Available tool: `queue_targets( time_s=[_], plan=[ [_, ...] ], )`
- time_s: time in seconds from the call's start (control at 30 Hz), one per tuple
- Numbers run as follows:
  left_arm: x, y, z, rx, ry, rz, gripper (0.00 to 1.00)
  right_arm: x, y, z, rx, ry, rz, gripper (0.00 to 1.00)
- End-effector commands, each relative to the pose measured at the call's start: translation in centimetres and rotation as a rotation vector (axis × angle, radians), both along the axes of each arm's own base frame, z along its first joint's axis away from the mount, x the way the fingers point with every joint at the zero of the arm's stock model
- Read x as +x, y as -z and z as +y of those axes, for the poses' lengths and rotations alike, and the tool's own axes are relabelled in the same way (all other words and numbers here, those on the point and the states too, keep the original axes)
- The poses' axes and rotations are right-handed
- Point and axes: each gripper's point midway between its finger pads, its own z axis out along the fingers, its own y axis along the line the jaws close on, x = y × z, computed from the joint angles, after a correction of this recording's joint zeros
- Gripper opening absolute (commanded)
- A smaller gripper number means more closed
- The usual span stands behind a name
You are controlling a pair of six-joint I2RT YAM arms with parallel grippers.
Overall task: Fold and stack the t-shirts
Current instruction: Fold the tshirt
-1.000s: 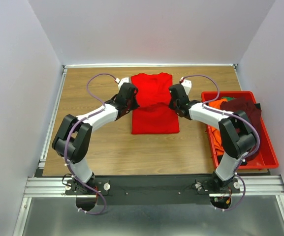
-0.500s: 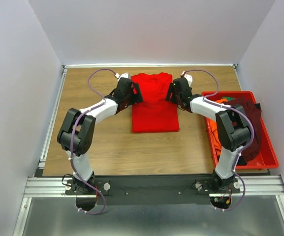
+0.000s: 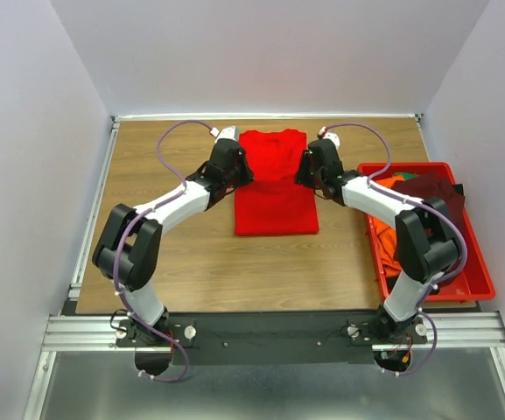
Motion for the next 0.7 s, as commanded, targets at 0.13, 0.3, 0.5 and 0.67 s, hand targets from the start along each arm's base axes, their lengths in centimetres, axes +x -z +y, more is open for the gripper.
queue_targets(
  time_s=[0.13,0.3,0.5,0.67],
  plan=[
    [0.7,6.0,-0.6,0.079,-0.007,0.136,0.00,0.2,4.0,0.5,-0.071,-0.018,0.102,0.54],
    [3.2,7.7,-1.0,0.138,-0.023,0.162,0.00,2.6,4.8,0.6,-0.129,-0.009,0.102,0.53],
    [6.7,8.5,-1.4,0.183,-0.018,0.167,0.00,5.3,6.1,1.6,-0.143,-0.043,0.104,0.53],
    [7.5,9.2,-1.2,0.191,-0.017,0.176,0.00,6.3,6.6,1.7,-0.143,-0.045,0.106,0.54]
  ],
)
